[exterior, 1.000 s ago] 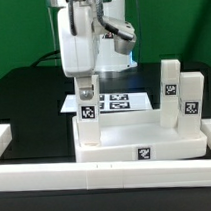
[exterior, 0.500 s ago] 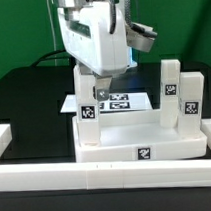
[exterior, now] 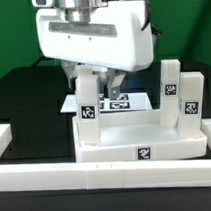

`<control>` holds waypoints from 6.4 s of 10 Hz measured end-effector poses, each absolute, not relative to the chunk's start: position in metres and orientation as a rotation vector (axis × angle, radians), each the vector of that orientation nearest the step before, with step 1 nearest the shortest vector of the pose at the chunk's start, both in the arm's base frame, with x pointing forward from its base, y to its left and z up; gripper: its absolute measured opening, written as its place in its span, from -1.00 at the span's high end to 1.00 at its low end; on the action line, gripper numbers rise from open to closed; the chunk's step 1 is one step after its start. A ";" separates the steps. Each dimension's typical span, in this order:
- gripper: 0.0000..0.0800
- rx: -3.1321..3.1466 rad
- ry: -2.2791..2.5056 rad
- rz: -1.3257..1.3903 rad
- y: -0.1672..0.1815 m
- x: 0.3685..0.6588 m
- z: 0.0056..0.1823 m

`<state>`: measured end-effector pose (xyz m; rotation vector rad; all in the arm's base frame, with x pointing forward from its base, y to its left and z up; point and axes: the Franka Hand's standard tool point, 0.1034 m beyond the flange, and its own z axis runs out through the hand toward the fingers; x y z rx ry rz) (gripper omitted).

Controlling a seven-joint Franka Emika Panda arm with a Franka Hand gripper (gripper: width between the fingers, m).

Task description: Assemble desk

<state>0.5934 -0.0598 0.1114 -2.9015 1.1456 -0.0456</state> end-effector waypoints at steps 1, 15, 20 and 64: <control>-0.62 -2.951 1.019 -0.054 -0.060 0.593 0.111; 0.28 -3.141 0.246 -0.063 -0.065 0.593 0.110; 0.28 -2.934 0.946 -0.043 -0.078 0.591 0.110; 0.27 -3.053 0.701 -0.060 -0.079 0.590 0.103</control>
Offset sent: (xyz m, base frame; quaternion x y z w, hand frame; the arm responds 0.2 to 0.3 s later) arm -0.0061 0.0015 0.0011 -0.0093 0.0093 -0.2097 0.9777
